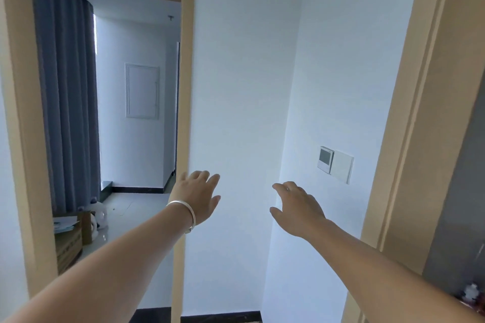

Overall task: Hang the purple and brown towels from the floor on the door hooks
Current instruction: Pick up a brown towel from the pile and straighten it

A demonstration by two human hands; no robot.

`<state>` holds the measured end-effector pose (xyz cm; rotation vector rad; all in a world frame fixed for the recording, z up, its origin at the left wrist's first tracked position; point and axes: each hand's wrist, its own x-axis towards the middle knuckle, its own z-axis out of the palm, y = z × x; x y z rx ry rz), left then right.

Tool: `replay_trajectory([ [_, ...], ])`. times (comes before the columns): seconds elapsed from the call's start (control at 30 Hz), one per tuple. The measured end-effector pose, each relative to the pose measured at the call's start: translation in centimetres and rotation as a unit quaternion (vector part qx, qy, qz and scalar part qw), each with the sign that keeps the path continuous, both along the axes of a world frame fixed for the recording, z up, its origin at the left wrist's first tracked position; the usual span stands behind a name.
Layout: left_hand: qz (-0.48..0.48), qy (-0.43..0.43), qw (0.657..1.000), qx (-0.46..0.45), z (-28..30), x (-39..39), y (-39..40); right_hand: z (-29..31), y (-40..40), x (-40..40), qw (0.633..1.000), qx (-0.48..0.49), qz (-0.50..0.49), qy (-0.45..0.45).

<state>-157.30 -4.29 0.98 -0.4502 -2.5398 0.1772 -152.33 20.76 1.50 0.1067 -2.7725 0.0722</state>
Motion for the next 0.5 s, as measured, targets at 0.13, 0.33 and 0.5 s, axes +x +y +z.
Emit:
replay_trajectory([
  [0.13,0.039,-0.013,0.999,0.004,-1.0,-4.0,-3.1,-0.6,-2.4,-5.9,0.999,0.005,0.034,-0.004],
  [0.33,0.133,-0.025,0.991,-0.001,-2.6,-9.1,-9.8,-2.1,-8.9,-16.2,0.992,-0.009,0.126,-0.012],
  [0.5,0.236,-0.016,0.972,0.012,-2.5,-12.4,-16.6,-2.3,-16.4,-24.5,0.974,-0.015,0.226,-0.005],
])
